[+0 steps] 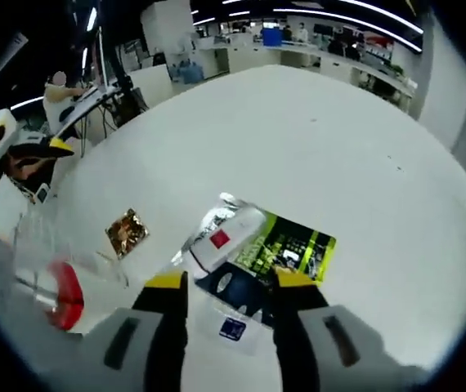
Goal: Arrange the skincare products in the storage area until every visible bottle or jar stands upright without overlapping.
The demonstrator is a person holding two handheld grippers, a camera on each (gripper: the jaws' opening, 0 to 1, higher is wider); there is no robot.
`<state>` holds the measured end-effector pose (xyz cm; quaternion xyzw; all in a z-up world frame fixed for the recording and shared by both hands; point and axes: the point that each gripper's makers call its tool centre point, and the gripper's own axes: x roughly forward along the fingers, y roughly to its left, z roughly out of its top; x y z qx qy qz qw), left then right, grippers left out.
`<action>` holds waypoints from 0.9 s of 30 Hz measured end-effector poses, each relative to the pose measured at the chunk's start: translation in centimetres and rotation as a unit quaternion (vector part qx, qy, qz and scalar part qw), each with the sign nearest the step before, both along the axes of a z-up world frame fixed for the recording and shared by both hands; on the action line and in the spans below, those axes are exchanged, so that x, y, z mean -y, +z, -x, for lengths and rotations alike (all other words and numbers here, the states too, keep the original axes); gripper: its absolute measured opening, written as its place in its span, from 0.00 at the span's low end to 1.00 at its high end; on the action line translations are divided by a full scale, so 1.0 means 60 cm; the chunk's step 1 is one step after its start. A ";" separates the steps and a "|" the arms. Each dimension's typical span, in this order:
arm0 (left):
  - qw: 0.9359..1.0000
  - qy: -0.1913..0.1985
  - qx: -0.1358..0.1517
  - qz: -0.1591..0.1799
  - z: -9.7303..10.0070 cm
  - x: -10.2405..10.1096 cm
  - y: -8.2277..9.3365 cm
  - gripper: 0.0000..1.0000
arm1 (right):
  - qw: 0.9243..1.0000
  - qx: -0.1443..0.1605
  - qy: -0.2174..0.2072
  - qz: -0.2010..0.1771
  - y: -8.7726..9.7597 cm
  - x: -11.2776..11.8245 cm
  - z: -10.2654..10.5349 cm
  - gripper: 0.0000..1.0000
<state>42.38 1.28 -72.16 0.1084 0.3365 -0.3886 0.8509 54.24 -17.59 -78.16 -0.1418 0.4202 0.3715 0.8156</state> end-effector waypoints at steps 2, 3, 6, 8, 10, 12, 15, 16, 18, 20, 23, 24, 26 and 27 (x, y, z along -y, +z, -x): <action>1.000 0.000 -0.002 0.002 0.000 0.001 -0.001 0.97 | 1.000 -0.008 0.004 0.003 -0.007 -0.007 -0.007 0.42; 1.000 0.000 -0.002 0.003 0.000 0.001 -0.001 0.97 | 1.000 -0.009 0.005 0.005 -0.009 -0.009 -0.010 0.41; 1.000 0.000 -0.004 0.002 0.000 -0.001 -0.004 0.97 | 1.000 -0.021 0.011 0.012 -0.016 -0.020 -0.020 0.41; 1.000 0.001 -0.004 0.002 0.000 -0.002 -0.004 0.97 | 0.999 -0.026 0.017 0.018 -0.019 -0.028 -0.024 0.41; 1.000 0.003 -0.004 0.004 0.000 -0.006 -0.004 0.96 | 0.999 -0.028 0.021 0.019 -0.020 -0.035 -0.026 0.40; 1.000 0.005 -0.004 0.004 -0.001 -0.008 -0.004 0.96 | 0.999 -0.036 0.024 0.015 -0.021 -0.045 -0.027 0.41; 1.000 0.007 -0.004 0.003 -0.002 -0.011 -0.004 0.96 | 0.998 -0.046 0.028 0.025 -0.028 -0.054 -0.027 0.42; 1.000 0.007 -0.004 0.004 -0.002 -0.011 -0.004 0.96 | 0.998 -0.047 0.029 0.029 -0.030 -0.056 -0.027 0.42; 1.000 0.004 -0.005 0.003 -0.002 -0.011 -0.005 0.95 | 0.997 -0.051 0.031 0.041 -0.036 -0.058 -0.028 0.42; 1.000 0.002 -0.007 0.003 0.000 -0.011 -0.007 0.95 | 0.997 -0.052 0.036 0.047 -0.040 -0.061 -0.028 0.41; 1.000 0.002 -0.008 0.003 0.000 -0.013 -0.009 0.95 | 0.995 -0.057 0.046 0.067 -0.049 -0.059 -0.026 0.39; 1.000 0.003 -0.009 0.003 0.000 -0.014 -0.010 0.95 | 0.995 -0.057 0.048 0.070 -0.051 -0.059 -0.026 0.40; 1.000 0.005 -0.009 0.003 -0.002 -0.017 -0.009 0.95 | 0.994 -0.060 0.053 0.073 -0.053 -0.061 -0.022 0.38; 1.000 0.005 -0.009 0.003 -0.002 -0.019 -0.009 0.95 | 0.994 -0.060 0.054 0.075 -0.054 -0.062 -0.022 0.38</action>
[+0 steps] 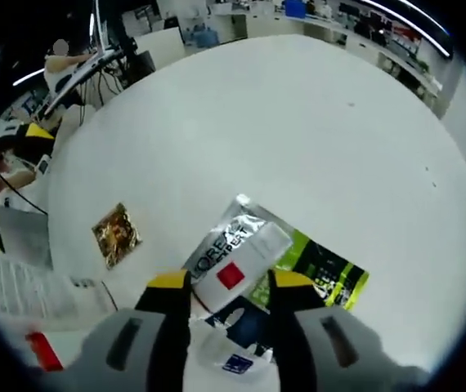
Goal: Arrange the skincare products in the storage area until every visible bottle or jar stands upright without overlapping.
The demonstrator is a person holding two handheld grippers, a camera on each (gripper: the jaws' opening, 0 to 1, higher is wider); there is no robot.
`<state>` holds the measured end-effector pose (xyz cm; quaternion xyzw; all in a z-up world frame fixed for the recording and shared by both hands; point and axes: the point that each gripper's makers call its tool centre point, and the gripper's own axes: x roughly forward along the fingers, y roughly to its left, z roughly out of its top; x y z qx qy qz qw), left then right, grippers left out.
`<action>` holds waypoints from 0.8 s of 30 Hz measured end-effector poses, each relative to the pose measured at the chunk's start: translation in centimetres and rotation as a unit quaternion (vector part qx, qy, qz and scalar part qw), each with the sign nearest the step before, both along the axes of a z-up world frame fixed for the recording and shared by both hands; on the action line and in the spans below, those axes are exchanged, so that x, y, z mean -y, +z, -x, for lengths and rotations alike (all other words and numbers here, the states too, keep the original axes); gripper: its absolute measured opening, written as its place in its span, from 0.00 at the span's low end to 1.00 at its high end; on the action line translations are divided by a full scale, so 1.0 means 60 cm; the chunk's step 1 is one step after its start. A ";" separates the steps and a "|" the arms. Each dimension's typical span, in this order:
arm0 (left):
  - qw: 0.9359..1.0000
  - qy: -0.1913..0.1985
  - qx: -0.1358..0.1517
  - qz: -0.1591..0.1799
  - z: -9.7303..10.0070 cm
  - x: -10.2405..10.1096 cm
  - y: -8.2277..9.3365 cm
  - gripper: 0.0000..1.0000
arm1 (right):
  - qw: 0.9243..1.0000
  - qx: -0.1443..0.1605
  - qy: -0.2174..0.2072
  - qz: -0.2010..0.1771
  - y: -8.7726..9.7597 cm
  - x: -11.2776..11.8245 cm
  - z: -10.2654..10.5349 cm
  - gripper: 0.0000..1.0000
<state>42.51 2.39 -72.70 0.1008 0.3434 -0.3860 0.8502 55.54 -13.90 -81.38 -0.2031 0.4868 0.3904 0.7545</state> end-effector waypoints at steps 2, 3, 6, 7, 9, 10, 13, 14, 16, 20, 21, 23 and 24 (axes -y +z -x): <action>1.000 0.003 0.001 0.000 -0.002 -0.003 0.001 0.95 | 1.000 -0.005 0.007 0.006 -0.004 -0.001 0.004 0.37; 1.000 0.004 0.002 0.001 -0.002 -0.003 0.002 0.95 | 1.000 -0.006 0.009 0.009 -0.005 -0.002 0.005 0.37; 1.000 0.005 0.003 0.001 -0.003 -0.006 0.003 0.95 | 1.000 -0.007 0.015 0.018 -0.010 0.000 0.001 0.34; 1.000 0.006 0.004 0.001 -0.002 -0.007 0.003 0.94 | 1.000 -0.007 0.017 0.022 -0.011 0.001 0.001 0.33; 1.000 0.007 0.003 0.002 0.000 -0.008 0.003 0.94 | 0.999 -0.010 0.018 0.027 -0.013 0.002 0.001 0.31; 1.000 0.007 0.003 0.002 0.000 -0.008 0.003 0.94 | 0.999 -0.010 0.019 0.032 -0.015 0.003 0.001 0.30; 1.000 0.006 0.002 0.002 0.003 -0.008 0.001 0.94 | 0.999 -0.009 0.024 0.044 -0.019 0.006 0.002 0.27; 1.000 0.006 0.001 0.003 0.003 -0.008 0.000 0.94 | 0.999 -0.009 0.024 0.044 -0.018 0.007 0.003 0.26; 1.000 0.007 0.001 0.005 0.004 -0.008 0.000 0.94 | 0.999 -0.008 0.018 0.042 -0.017 0.008 0.001 0.23; 1.000 0.005 0.000 0.007 0.007 -0.006 0.000 0.93 | 0.999 -0.008 0.015 0.033 -0.016 0.009 0.002 0.21; 1.000 0.004 0.000 0.006 0.008 -0.006 0.000 0.93 | 0.999 -0.007 0.016 0.033 -0.016 0.009 0.002 0.21; 1.000 0.003 0.000 0.006 0.009 -0.006 0.000 0.93 | 0.999 -0.003 0.021 0.032 -0.015 0.009 0.004 0.20; 1.000 0.003 0.000 0.006 0.009 -0.006 0.001 0.93 | 0.999 -0.003 0.025 0.033 -0.014 0.010 0.007 0.20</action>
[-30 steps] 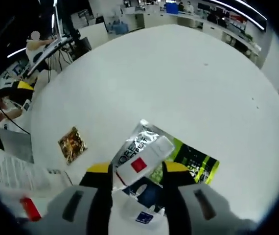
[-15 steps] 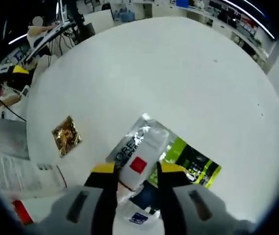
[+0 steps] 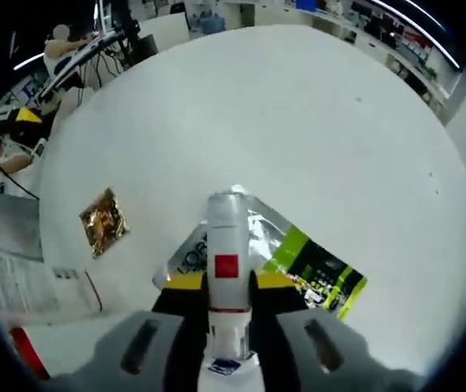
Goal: Arrange the skincare products in the storage area until every visible bottle or jar stands upright without overlapping.
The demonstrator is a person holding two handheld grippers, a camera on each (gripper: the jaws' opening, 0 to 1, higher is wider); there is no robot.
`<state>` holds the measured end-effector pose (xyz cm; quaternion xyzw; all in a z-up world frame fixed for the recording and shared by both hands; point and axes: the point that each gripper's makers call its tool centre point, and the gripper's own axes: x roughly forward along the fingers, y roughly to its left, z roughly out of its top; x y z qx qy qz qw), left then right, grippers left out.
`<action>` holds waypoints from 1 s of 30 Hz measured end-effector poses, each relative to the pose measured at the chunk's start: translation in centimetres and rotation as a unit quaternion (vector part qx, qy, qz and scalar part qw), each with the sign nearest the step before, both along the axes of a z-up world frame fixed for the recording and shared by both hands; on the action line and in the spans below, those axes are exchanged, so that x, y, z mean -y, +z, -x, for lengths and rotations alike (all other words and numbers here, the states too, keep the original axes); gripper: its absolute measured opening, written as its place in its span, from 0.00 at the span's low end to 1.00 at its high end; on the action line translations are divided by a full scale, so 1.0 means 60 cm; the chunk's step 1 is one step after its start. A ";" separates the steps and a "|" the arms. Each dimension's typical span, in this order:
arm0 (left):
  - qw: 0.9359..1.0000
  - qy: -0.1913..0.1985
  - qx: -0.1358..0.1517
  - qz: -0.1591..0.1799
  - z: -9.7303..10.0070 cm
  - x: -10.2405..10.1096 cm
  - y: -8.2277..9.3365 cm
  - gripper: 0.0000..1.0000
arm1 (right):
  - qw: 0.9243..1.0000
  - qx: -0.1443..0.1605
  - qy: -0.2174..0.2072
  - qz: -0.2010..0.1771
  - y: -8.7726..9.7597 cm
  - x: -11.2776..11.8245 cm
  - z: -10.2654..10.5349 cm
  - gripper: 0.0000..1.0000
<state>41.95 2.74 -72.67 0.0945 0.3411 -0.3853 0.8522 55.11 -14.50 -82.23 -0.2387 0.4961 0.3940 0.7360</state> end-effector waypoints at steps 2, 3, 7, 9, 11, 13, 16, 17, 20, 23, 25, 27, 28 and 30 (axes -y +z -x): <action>1.000 0.000 0.002 0.001 0.000 0.001 0.002 0.93 | 1.000 0.004 0.005 0.002 0.001 0.001 0.003 0.19; 1.000 0.001 0.003 0.003 0.000 0.002 0.003 0.93 | 1.000 0.005 0.010 0.004 0.002 0.002 0.005 0.19; 1.000 -0.003 0.005 0.003 0.002 0.005 0.004 0.93 | 0.999 0.021 0.025 0.004 0.008 0.007 -0.001 0.18; 1.000 -0.004 0.005 0.002 0.003 0.006 0.004 0.93 | 0.999 0.026 0.032 0.004 0.013 0.009 -0.001 0.18; 1.000 -0.005 0.006 0.003 0.003 0.008 0.006 0.93 | 0.999 0.032 0.036 0.004 0.019 0.012 0.000 0.18; 1.000 -0.006 0.007 0.003 0.003 0.010 0.007 0.93 | 0.999 0.037 0.040 0.003 0.024 0.013 0.000 0.18; 1.000 -0.008 0.009 0.002 0.004 0.012 0.008 0.92 | 0.998 0.044 0.042 -0.003 0.034 0.017 0.001 0.18; 1.000 -0.008 0.010 0.001 0.005 0.013 0.009 0.93 | 0.998 0.046 0.040 -0.006 0.038 0.018 0.001 0.18; 1.000 -0.009 0.011 0.004 0.006 0.018 0.012 0.93 | 0.998 0.055 0.038 -0.013 0.051 0.024 0.002 0.18; 1.000 -0.010 0.011 0.002 0.007 0.020 0.012 0.94 | 0.997 0.061 0.034 -0.016 0.060 0.030 0.003 0.18; 1.000 -0.014 0.014 0.001 0.010 0.024 0.015 0.94 | 0.997 0.067 0.030 -0.022 0.069 0.035 0.006 0.18; 1.000 -0.017 0.016 0.003 0.012 0.027 0.018 0.94 | 0.997 0.072 0.031 -0.022 0.077 0.040 0.009 0.18; 1.000 -0.018 0.017 0.002 0.012 0.028 0.019 0.95 | 0.996 0.075 0.031 -0.023 0.080 0.042 0.010 0.18; 1.000 -0.020 0.019 0.001 0.014 0.030 0.020 0.95 | 0.996 0.081 0.030 -0.024 0.087 0.047 0.013 0.18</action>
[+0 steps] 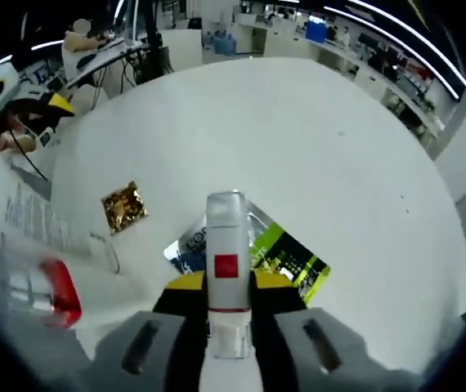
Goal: Arrange the skincare products in the storage area until every visible bottle or jar stands upright without overlapping.
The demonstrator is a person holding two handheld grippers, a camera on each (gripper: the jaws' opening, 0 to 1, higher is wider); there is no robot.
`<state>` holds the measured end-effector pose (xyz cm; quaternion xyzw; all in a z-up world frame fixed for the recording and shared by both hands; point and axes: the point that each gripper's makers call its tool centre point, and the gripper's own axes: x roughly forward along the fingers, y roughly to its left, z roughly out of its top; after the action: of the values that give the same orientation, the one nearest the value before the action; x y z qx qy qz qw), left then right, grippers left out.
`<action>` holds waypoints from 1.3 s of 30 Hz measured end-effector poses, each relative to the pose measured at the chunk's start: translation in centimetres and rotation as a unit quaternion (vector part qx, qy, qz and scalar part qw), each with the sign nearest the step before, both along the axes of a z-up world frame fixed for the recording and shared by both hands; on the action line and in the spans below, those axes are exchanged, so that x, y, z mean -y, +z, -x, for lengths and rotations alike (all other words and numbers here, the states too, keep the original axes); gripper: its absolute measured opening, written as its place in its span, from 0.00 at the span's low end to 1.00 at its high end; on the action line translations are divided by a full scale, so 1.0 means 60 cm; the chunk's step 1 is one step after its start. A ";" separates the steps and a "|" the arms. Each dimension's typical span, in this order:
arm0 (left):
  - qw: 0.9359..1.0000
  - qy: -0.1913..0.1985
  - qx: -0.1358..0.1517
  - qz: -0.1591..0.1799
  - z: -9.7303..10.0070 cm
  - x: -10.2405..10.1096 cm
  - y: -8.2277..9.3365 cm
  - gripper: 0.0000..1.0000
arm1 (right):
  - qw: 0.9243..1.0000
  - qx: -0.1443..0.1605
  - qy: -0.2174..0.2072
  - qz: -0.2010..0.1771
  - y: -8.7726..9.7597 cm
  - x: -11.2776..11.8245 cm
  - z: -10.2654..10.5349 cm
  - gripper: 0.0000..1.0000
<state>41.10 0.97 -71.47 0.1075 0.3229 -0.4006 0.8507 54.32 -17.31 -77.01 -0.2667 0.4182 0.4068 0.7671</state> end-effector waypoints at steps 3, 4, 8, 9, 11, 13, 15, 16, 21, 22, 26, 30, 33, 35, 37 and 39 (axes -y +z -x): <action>1.000 0.000 0.000 -0.001 0.001 0.001 0.000 0.96 | 1.000 0.009 -0.002 -0.001 0.010 0.009 0.005 0.18; 1.000 -0.001 0.001 -0.003 0.002 0.002 0.001 0.96 | 1.000 0.011 -0.004 -0.002 0.014 0.012 0.006 0.18; 1.000 -0.005 0.006 -0.001 0.005 0.006 0.007 0.97 | 1.000 0.017 -0.008 -0.008 0.025 0.025 0.010 0.18; 1.000 -0.007 0.007 -0.003 0.006 0.007 0.009 0.97 | 1.000 0.020 -0.009 -0.009 0.026 0.031 0.008 0.18; 1.000 -0.010 0.009 -0.006 0.008 0.008 0.010 0.97 | 1.000 0.025 -0.015 -0.012 0.029 0.039 0.011 0.18; 1.000 -0.011 0.011 -0.007 0.010 0.010 0.012 0.97 | 0.999 0.028 -0.020 -0.016 0.032 0.045 0.014 0.18; 1.000 -0.012 0.012 -0.006 0.011 0.011 0.013 0.97 | 0.999 0.031 -0.026 -0.019 0.036 0.053 0.020 0.18; 1.000 -0.014 0.013 -0.006 0.012 0.012 0.014 0.97 | 0.999 0.033 -0.028 -0.021 0.038 0.058 0.024 0.18; 1.000 -0.020 0.013 -0.010 0.019 0.016 0.013 0.97 | 0.998 0.042 -0.039 -0.028 0.047 0.074 0.038 0.18; 1.000 -0.022 0.013 -0.011 0.020 0.016 0.013 0.97 | 0.998 0.043 -0.041 -0.029 0.048 0.077 0.039 0.18; 1.000 -0.022 0.013 -0.010 0.023 0.018 0.014 0.97 | 0.997 0.052 -0.042 -0.032 0.055 0.086 0.049 0.19; 1.000 -0.022 0.016 -0.012 0.024 0.020 0.016 0.97 | 0.997 0.061 -0.043 -0.035 0.066 0.089 0.073 0.18; 0.999 -0.025 0.018 -0.012 0.026 0.024 0.017 0.97 | 0.996 0.068 -0.045 -0.040 0.076 0.095 0.085 0.18; 0.999 -0.024 0.018 -0.012 0.027 0.026 0.017 0.97 | 0.996 0.069 -0.044 -0.043 0.079 0.097 0.092 0.19; 0.999 -0.024 0.018 -0.012 0.028 0.027 0.016 0.97 | 0.996 0.071 -0.044 -0.044 0.079 0.100 0.098 0.19; 0.999 -0.027 0.017 -0.012 0.031 0.030 0.016 0.97 | 0.995 0.070 -0.046 -0.047 0.078 0.104 0.107 0.19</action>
<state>39.25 -0.82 -70.52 0.1334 0.3100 -0.4175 0.8437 47.88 -23.57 -72.31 -0.2386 0.3559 0.3702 0.8242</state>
